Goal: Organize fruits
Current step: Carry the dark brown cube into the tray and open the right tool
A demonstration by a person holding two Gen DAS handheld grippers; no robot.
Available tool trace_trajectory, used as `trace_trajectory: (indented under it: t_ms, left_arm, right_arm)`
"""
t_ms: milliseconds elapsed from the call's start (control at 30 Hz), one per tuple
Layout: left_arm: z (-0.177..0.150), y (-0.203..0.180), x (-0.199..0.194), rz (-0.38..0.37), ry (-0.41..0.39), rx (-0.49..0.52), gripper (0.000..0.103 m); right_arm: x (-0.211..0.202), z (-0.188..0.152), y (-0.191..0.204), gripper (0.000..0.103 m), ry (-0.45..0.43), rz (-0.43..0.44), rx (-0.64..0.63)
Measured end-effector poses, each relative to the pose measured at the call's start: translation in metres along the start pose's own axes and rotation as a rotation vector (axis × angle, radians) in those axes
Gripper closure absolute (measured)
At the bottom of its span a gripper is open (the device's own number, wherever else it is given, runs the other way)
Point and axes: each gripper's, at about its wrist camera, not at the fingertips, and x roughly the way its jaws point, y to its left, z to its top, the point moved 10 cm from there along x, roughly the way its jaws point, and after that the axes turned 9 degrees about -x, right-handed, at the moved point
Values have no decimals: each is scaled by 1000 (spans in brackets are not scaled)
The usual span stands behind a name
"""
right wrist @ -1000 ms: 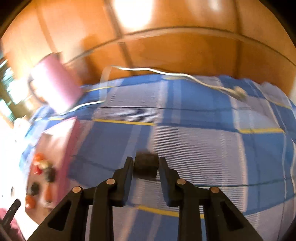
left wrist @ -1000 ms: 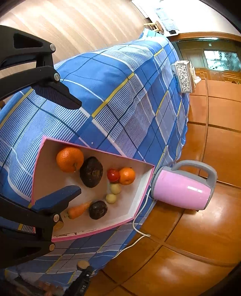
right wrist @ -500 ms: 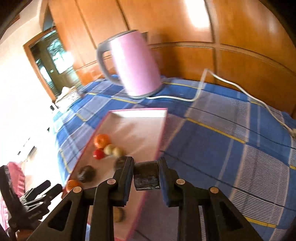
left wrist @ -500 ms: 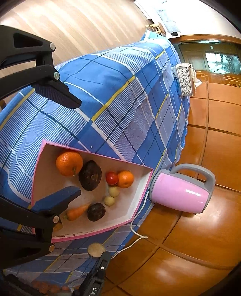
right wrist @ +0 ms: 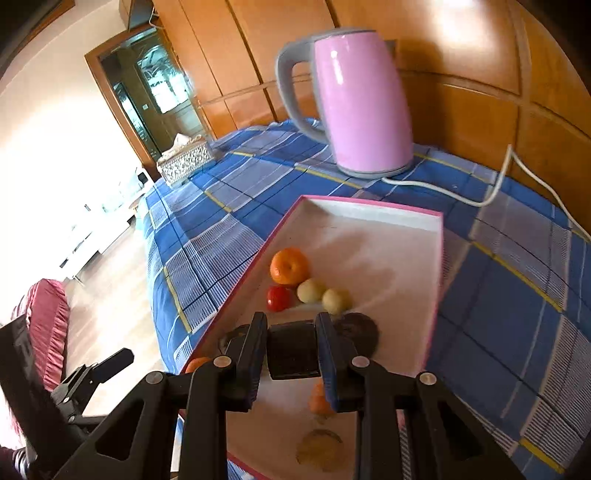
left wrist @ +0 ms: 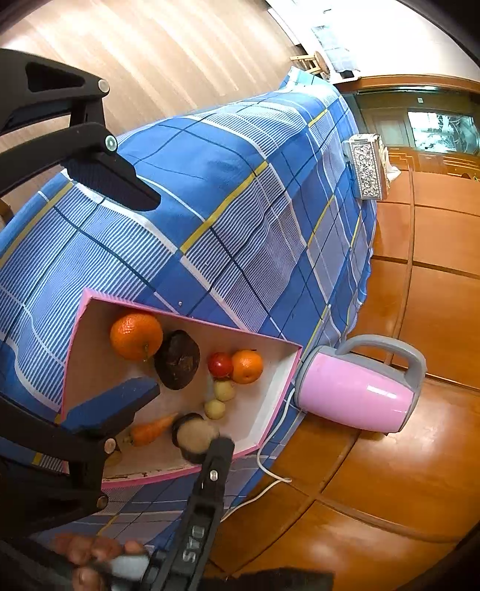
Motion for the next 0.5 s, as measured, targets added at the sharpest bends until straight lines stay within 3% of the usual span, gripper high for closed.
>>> trace_trajectory:
  t_ms: [167,367,500]
  left_arm:
    - [0,-1,-2,3,-8,8,7]
    - [4,-3,-7,4,-33,9,3]
    - [6,-9,-12,1,-52,28,0]
  right_arm:
    - [18,-3,7,76,33,-4,-11]
    - [10,-6,8,69,14,-25,-7]
    - [-10,-16,-1,67,-18,-120,-12]
